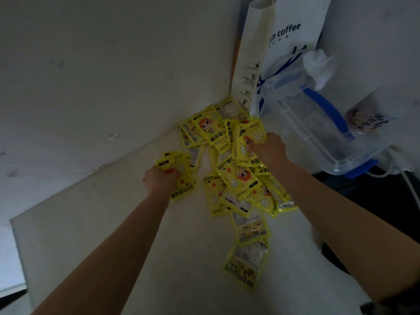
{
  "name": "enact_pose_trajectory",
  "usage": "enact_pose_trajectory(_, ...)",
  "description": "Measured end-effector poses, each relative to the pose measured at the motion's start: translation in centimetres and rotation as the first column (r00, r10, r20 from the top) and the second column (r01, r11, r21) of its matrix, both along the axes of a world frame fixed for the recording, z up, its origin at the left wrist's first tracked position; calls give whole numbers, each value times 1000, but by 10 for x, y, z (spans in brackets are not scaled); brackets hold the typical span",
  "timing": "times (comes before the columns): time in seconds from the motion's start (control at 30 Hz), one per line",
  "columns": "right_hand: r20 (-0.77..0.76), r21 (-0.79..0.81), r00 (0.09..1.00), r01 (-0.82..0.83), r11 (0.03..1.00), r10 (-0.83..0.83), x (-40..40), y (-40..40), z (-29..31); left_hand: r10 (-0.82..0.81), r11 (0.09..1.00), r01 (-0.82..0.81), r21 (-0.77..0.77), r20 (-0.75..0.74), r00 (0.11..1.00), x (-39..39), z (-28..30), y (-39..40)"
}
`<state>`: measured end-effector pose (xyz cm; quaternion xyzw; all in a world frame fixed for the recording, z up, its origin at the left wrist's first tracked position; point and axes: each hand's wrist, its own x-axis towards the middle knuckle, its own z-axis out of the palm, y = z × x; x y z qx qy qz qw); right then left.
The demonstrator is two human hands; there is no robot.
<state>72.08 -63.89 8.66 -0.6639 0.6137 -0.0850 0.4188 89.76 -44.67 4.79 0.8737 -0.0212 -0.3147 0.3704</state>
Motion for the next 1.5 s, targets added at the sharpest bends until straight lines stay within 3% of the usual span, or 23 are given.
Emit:
enact_pose_trajectory(0.2, -10, 19, 1000, 11, 1000, -11, 13, -12, -14, -38, 998, 35, 56, 50, 998, -7, -4, -12)
enact_pose_trajectory(0.47, -35, -19, 999, 30, 999, -31, 15, -20, -50, 58, 998, -58, 5, -23, 998, -13, 4, -22)
enact_pose_trajectory(0.87, 98, -28, 994, 43, 999, -40, -5, 15, 4, 119, 987, -138, -78, -213, 970, -19, 9, 13)
enact_pose_trajectory(1.1, 163, -41, 986, 31, 999, -23, -30, 52, 24, 177, 966, -220, -138, -270, 946, -23, 20, 65)
enact_pose_trajectory(1.5, 268, 42, 963, 5, 999, -16, -107, 163, 20, 51, 945, -139, -295, -288, 956, -94, 43, 124)
